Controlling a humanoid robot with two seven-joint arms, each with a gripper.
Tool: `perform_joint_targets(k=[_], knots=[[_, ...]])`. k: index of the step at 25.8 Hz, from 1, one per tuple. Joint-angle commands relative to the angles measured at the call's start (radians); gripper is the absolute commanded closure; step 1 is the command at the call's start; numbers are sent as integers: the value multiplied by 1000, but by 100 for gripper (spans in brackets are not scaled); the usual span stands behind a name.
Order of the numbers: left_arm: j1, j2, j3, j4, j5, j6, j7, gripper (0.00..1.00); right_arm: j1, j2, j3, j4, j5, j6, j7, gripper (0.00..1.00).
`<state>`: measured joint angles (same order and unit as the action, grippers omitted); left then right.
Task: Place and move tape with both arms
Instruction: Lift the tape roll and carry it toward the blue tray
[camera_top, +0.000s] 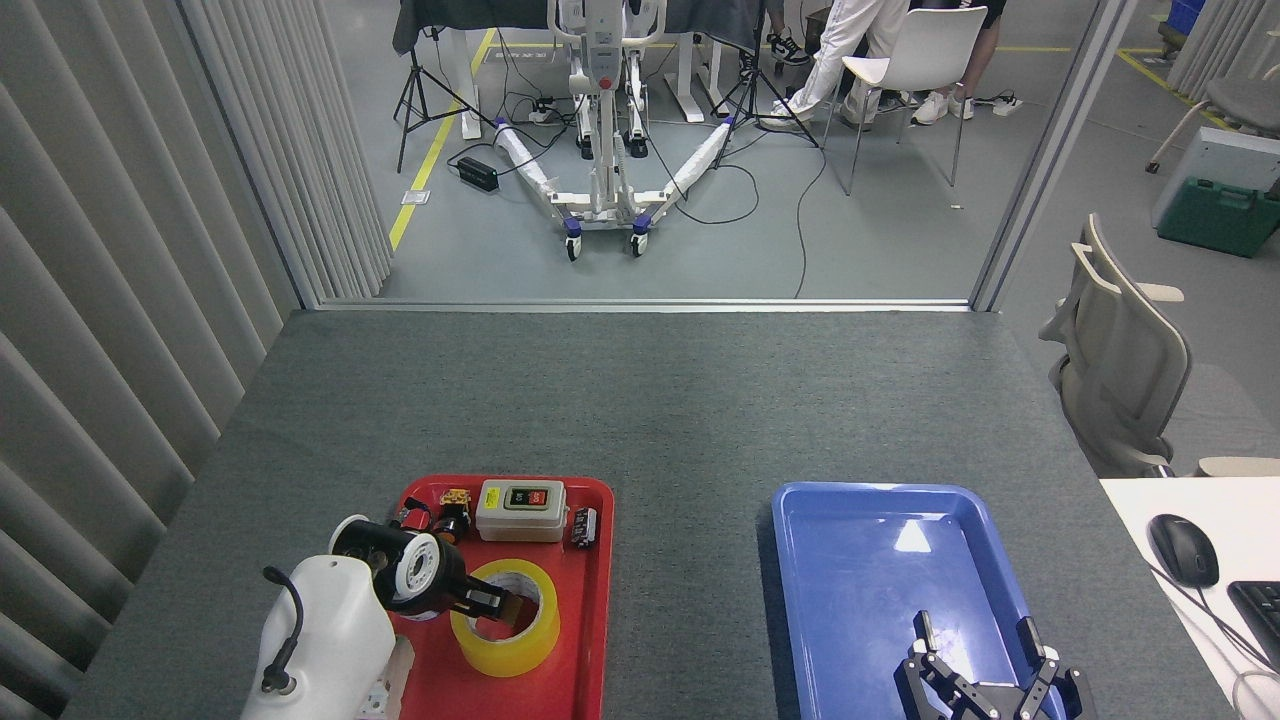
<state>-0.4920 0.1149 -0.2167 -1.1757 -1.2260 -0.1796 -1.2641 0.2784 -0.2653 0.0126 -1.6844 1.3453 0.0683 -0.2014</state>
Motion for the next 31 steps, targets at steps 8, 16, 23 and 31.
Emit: perform_joint_targets(k=[8, 16, 23, 31], knots=[[-11, -26, -3, 50, -6, -12, -1, 100, -2, 5, 12, -3, -5, -30, -39, 0], [-2, 22, 17, -91, 169, -276, 137, 100, 2, 6, 30, -14, -3, -31, -35, 0], [4, -4, 51, -5, 499, -606, 259, 100, 12, 9, 30, -15, -3, -50, -38, 0], [24, -96, 25, 53, 497, -606, 259, 100, 13, -100, 30, -21, -2, -303, -113, 0]])
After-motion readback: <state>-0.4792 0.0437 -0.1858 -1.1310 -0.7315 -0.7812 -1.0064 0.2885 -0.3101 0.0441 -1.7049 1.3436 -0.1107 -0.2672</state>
